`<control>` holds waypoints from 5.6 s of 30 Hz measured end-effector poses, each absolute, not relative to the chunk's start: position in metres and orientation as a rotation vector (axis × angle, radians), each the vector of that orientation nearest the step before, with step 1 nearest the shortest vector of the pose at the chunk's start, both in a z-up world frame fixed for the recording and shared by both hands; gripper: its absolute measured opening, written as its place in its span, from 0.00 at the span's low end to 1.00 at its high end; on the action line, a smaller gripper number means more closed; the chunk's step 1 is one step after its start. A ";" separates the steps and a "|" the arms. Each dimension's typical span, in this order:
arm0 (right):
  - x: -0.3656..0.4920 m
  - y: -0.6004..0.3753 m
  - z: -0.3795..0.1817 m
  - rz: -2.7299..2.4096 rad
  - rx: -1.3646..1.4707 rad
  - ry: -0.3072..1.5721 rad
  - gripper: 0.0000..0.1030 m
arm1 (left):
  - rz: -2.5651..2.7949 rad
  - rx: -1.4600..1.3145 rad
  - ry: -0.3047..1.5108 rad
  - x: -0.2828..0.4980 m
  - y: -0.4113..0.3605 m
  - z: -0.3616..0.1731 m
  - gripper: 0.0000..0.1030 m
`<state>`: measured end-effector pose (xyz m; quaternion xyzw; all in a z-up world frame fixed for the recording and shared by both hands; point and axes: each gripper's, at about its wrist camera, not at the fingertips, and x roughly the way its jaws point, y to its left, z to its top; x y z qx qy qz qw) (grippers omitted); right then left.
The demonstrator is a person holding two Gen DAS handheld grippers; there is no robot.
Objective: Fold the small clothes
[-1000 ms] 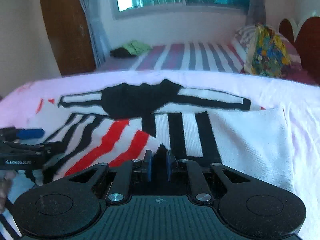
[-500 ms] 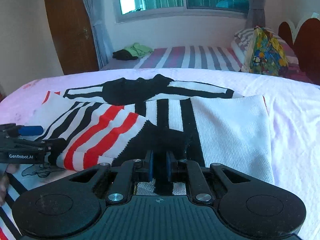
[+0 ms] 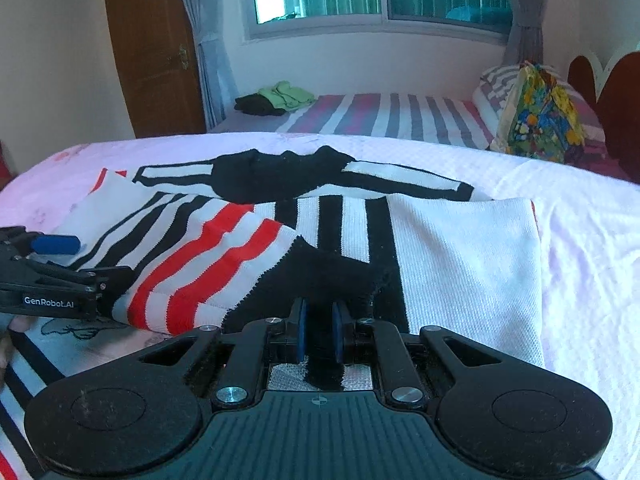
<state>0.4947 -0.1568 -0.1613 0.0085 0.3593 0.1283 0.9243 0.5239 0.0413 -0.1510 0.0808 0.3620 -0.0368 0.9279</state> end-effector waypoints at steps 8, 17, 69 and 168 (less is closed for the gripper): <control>0.428 -0.169 -0.119 0.250 0.053 0.647 0.67 | -0.119 0.166 0.705 0.458 0.067 -0.116 0.56; 0.312 -0.204 -0.097 0.226 0.187 0.711 0.09 | -0.107 0.029 0.787 0.323 0.161 -0.120 0.70; 0.177 -0.259 -0.158 0.174 0.862 0.933 0.23 | -0.378 -0.832 0.936 0.253 0.208 -0.177 0.21; 0.615 -0.229 -0.174 0.025 0.071 0.751 0.24 | -0.144 -0.123 0.675 0.601 0.155 -0.130 0.41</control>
